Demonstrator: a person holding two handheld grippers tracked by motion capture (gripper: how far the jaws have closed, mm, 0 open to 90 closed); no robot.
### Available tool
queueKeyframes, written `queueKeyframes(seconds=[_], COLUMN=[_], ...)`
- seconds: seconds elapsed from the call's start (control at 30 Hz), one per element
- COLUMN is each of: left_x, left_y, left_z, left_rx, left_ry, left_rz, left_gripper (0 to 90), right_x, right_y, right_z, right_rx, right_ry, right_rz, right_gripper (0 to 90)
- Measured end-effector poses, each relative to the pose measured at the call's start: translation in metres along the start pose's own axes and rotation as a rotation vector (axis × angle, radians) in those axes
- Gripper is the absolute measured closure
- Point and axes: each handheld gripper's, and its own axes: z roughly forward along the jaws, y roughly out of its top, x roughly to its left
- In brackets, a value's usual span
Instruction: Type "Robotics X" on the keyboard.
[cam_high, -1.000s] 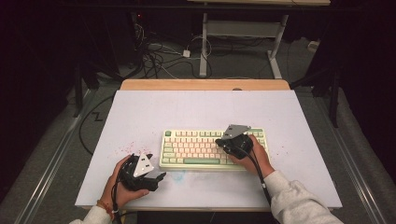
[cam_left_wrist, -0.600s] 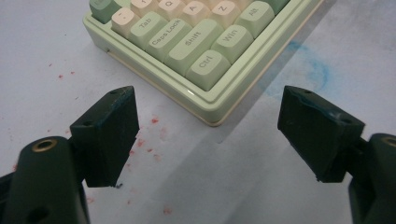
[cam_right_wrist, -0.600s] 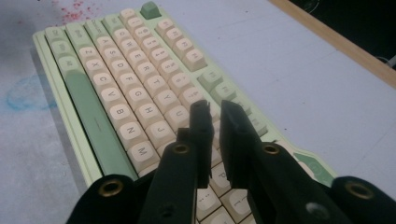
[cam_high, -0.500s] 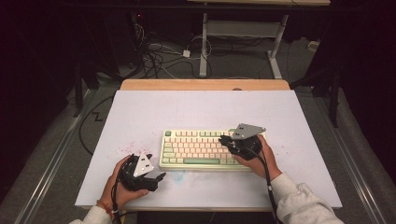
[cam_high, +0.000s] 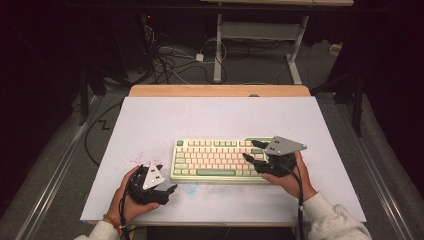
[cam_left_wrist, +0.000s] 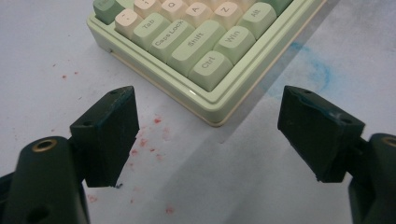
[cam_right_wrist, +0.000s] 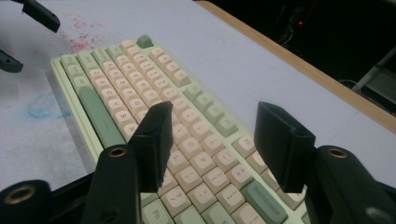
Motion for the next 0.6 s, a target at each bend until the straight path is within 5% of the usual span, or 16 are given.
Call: queueKeyframes(seconds=[0.2,0.6], left_x=[0.000,0.003], left_y=[0.000,0.004], left_z=[-0.001,-0.009], left_rx=[-0.005,-0.040], left_ry=[0.004,0.019], left_rz=[-0.013,-0.038], left_gripper=[19.5,21.7], right_x=[-0.002,-0.005], right_y=[-0.011,-0.041], right_z=[-0.019,-0.048], right_rx=[-0.024,-0.033], right_ry=[-0.059,-0.156], right_rz=[0.009,0.043], right_gripper=[33.0,25.6])
